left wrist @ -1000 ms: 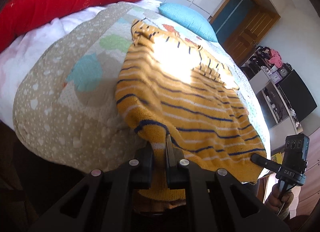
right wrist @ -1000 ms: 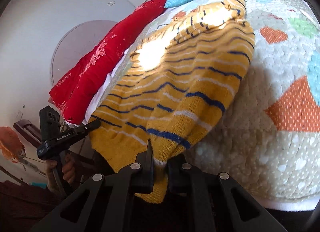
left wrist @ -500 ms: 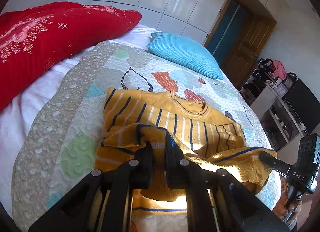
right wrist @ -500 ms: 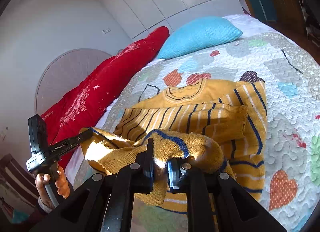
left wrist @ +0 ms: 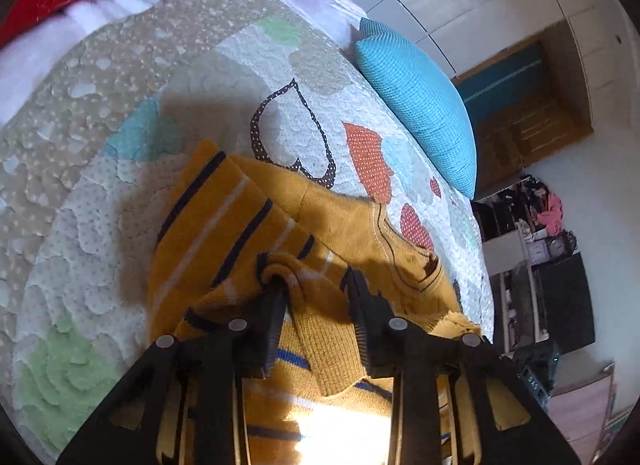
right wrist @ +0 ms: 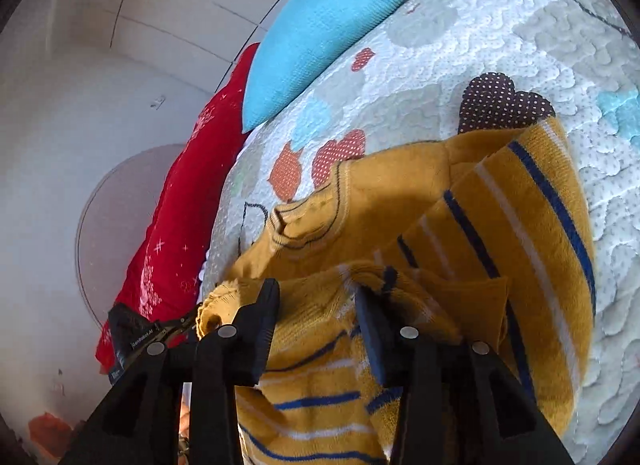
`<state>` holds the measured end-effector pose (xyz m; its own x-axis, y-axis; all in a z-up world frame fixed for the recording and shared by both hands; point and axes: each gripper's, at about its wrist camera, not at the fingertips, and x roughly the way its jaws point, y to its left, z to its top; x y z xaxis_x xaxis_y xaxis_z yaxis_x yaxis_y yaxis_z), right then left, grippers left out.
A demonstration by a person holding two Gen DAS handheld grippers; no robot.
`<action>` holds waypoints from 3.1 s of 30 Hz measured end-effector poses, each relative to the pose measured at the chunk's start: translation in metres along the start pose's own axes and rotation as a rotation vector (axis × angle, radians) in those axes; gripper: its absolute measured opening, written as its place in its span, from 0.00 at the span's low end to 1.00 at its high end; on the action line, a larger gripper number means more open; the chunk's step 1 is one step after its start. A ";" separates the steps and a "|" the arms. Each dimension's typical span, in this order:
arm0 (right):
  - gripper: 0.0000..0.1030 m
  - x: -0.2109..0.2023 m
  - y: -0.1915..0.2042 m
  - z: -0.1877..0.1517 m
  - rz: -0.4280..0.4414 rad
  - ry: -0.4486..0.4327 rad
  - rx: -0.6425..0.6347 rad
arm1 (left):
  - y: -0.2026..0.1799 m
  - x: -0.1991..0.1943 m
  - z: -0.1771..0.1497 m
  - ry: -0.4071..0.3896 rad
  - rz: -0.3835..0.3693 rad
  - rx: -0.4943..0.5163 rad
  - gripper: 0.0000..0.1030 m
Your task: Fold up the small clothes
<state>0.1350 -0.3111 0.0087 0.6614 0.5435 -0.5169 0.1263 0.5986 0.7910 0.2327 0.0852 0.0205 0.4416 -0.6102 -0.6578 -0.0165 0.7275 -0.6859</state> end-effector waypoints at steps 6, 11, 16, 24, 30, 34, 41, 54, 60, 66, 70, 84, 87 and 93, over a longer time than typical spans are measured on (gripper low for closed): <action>0.68 0.010 -0.012 0.025 0.001 -0.062 0.092 | 0.022 -0.004 0.024 -0.074 -0.017 -0.107 0.63; 0.70 0.018 -0.007 0.038 -0.138 -0.061 0.039 | 0.033 -0.020 0.029 -0.089 0.058 -0.110 0.65; 0.70 -0.020 0.010 0.032 -0.183 -0.107 -0.069 | 0.024 -0.053 0.007 -0.089 0.152 0.013 0.65; 0.70 -0.067 0.048 -0.023 -0.345 -0.096 -0.377 | 0.013 -0.102 -0.080 -0.051 0.254 0.192 0.71; 0.57 -0.016 0.058 -0.063 -0.622 -0.014 -0.661 | 0.004 -0.119 -0.151 -0.031 0.289 0.272 0.71; 0.58 0.004 0.038 -0.028 -0.742 -0.054 -0.606 | -0.002 -0.123 -0.182 -0.015 0.297 0.322 0.71; 0.78 -0.014 -0.030 0.031 -0.727 -0.100 -0.235 | 0.006 -0.134 -0.205 -0.004 0.293 0.313 0.71; 0.80 -0.106 -0.009 -0.038 -0.510 -0.160 -0.302 | 0.024 -0.139 -0.210 -0.009 0.292 0.236 0.71; 0.15 -0.097 -0.032 -0.092 -0.433 -0.012 -0.322 | 0.015 -0.133 -0.218 0.012 0.283 0.256 0.71; 0.35 -0.113 -0.041 -0.084 -0.548 -0.091 -0.294 | 0.006 -0.141 -0.220 -0.027 0.333 0.294 0.71; 0.35 -0.127 -0.002 -0.085 -0.585 -0.231 -0.395 | 0.007 -0.138 -0.222 -0.031 0.349 0.295 0.73; 0.42 -0.001 -0.010 0.019 -0.409 -0.061 -0.209 | 0.014 -0.139 -0.229 -0.026 0.361 0.315 0.73; 0.42 -0.005 -0.010 0.030 -0.404 -0.082 -0.142 | 0.026 -0.145 -0.227 -0.032 0.379 0.285 0.73; 0.64 -0.043 0.023 -0.010 -0.423 -0.108 -0.291 | 0.032 -0.153 -0.224 -0.053 0.404 0.274 0.73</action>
<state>0.1020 -0.3152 0.0463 0.6714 0.1638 -0.7227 0.1989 0.8996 0.3887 -0.0367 0.1318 0.0293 0.4932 -0.2505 -0.8331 0.0374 0.9629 -0.2674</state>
